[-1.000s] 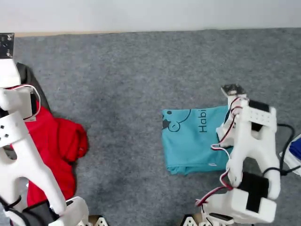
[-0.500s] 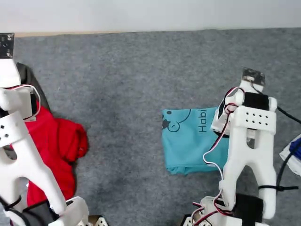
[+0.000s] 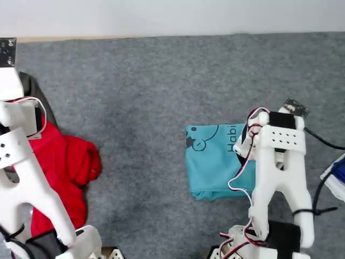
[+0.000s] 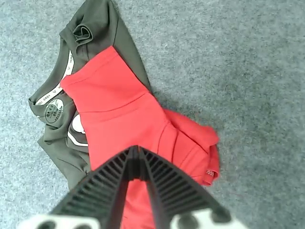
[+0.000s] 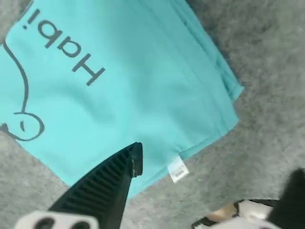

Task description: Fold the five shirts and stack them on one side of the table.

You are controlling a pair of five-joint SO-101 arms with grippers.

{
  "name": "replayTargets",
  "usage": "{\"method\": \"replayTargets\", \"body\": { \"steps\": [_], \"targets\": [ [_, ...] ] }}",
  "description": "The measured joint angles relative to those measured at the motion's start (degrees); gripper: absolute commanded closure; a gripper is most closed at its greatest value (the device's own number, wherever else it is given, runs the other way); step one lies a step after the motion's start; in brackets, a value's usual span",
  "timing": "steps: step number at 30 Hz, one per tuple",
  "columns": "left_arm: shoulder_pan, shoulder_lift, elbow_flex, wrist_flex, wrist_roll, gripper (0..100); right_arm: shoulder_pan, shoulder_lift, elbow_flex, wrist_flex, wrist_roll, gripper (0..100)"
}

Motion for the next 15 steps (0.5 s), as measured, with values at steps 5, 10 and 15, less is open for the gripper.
{"method": "replayTargets", "body": {
  "steps": [5, 10, 15],
  "targets": [
    [0.0, 0.0, 0.0, 0.0, 0.0, 100, 0.18, 6.95, 0.79, -4.13, -2.81, 51.5],
    [0.0, 0.0, 0.0, 0.0, 0.0, 100, 0.09, 12.66, 0.79, -5.54, -3.52, 51.5],
    [0.0, 0.0, 0.0, 0.0, 0.0, 100, 0.18, 16.79, 0.79, -9.76, -3.52, 51.5]
  ]
}}
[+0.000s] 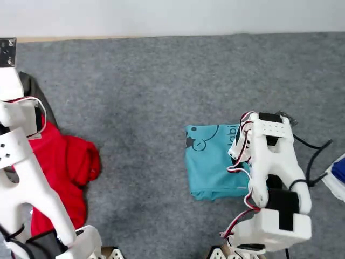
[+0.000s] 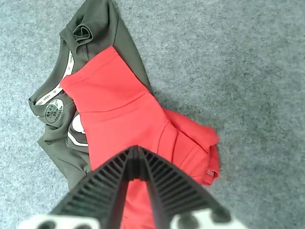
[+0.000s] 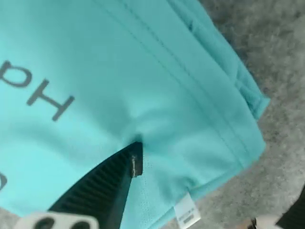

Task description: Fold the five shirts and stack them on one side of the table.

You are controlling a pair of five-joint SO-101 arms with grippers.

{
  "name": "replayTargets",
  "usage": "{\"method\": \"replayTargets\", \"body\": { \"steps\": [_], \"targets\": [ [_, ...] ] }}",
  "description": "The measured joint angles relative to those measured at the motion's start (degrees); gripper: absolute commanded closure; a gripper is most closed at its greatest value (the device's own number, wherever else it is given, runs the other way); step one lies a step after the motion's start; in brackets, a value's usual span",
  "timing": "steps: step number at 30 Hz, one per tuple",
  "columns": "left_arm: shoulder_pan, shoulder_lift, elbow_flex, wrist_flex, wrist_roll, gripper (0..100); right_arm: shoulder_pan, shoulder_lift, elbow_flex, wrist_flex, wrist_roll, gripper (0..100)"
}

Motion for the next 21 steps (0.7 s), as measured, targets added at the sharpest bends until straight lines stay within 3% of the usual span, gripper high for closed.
{"method": "replayTargets", "body": {
  "steps": [8, 20, 21],
  "targets": [
    [0.0, 0.0, 0.0, 0.0, 0.0, 100, -0.35, 5.89, -0.18, -7.12, 0.0, 53.8],
    [0.0, 0.0, 0.0, 0.0, 0.0, 100, 0.18, 7.12, -0.88, -7.47, 2.55, 99.4],
    [0.0, 0.0, 0.0, 0.0, 0.0, 100, 0.26, 7.12, -0.88, -7.47, 3.16, 98.9]
  ]
}}
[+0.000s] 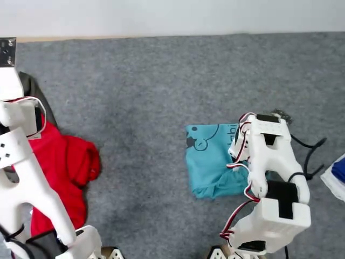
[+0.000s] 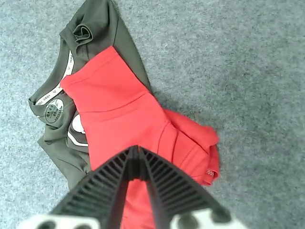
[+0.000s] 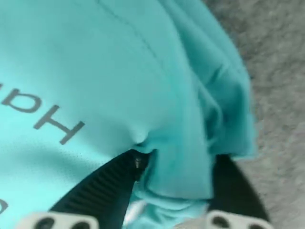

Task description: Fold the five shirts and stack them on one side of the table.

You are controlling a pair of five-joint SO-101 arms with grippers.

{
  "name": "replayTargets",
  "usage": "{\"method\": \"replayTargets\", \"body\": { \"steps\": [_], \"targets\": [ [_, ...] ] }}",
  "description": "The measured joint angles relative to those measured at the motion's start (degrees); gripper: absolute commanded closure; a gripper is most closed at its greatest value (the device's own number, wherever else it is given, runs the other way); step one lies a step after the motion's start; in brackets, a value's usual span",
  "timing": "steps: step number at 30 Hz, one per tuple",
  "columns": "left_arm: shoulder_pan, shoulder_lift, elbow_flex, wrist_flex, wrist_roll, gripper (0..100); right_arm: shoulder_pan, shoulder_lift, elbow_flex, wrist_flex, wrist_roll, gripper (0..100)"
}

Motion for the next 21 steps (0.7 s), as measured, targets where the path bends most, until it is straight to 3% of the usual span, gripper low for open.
{"method": "replayTargets", "body": {
  "steps": [7, 13, 16, 21],
  "targets": [
    [0.0, 0.0, 0.0, 0.0, 0.0, 100, 2.37, 0.0, -0.97, 0.09, 4.13, 98.8],
    [0.0, 0.0, 0.0, 0.0, 0.0, 100, 8.44, 0.35, -6.07, -0.09, 15.65, 98.9],
    [0.0, 0.0, 0.0, 0.0, 0.0, 100, 11.87, 0.44, -10.99, -0.62, 24.53, 98.9],
    [0.0, 0.0, 0.0, 0.0, 0.0, 100, 13.36, 0.44, -17.14, -2.2, 47.82, 98.9]
  ]
}}
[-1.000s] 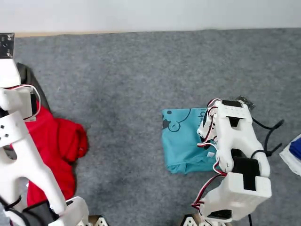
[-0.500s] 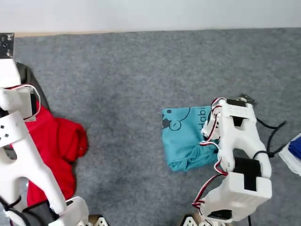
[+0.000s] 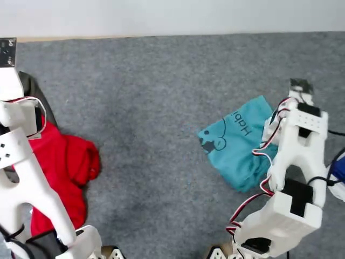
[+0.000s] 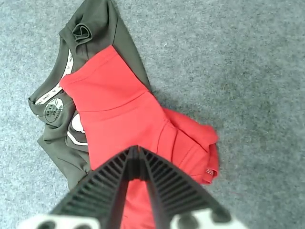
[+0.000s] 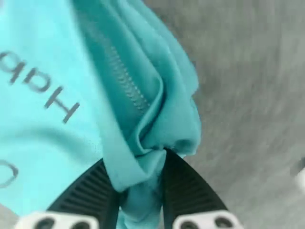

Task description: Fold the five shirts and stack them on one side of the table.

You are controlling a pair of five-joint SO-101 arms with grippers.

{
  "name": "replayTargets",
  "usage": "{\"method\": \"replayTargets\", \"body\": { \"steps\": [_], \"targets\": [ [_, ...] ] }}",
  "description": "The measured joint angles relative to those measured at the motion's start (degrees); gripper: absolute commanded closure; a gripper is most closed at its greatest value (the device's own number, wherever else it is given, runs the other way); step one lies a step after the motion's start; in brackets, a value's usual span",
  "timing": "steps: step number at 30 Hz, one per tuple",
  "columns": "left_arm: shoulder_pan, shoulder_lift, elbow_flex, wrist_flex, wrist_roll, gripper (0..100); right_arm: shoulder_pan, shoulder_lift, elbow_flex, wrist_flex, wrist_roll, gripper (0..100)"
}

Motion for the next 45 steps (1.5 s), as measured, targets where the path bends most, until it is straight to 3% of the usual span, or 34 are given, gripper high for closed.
{"method": "replayTargets", "body": {
  "steps": [3, 8, 14, 23, 28, 35, 45],
  "targets": [
    [0.0, 0.0, 0.0, 0.0, 0.0, 100, 0.09, 0.0, -1.14, -3.08, 10.9, 98.9],
    [0.0, 0.0, 0.0, 0.0, 0.0, 100, 0.09, 1.58, -1.14, -6.24, 18.2, 92.4],
    [0.0, 0.0, 0.0, 0.0, 0.0, 100, 0.09, 1.49, -1.14, -2.11, 16.79, 71.9],
    [0.0, 0.0, 0.0, 0.0, 0.0, 100, 0.09, -6.59, -7.47, 10.02, 12.48, 71.1],
    [0.0, 0.0, 0.0, 0.0, 0.0, 100, -1.14, -9.67, -8.53, 16.35, 12.48, 77.5],
    [0.0, 0.0, 0.0, 0.09, 0.0, 100, -2.46, -6.24, -8.62, 18.64, 12.48, 98.6],
    [0.0, 0.0, 0.0, 0.09, 0.0, 100, -2.64, -1.58, -8.62, 29.54, 10.81, 99.0]
  ]
}}
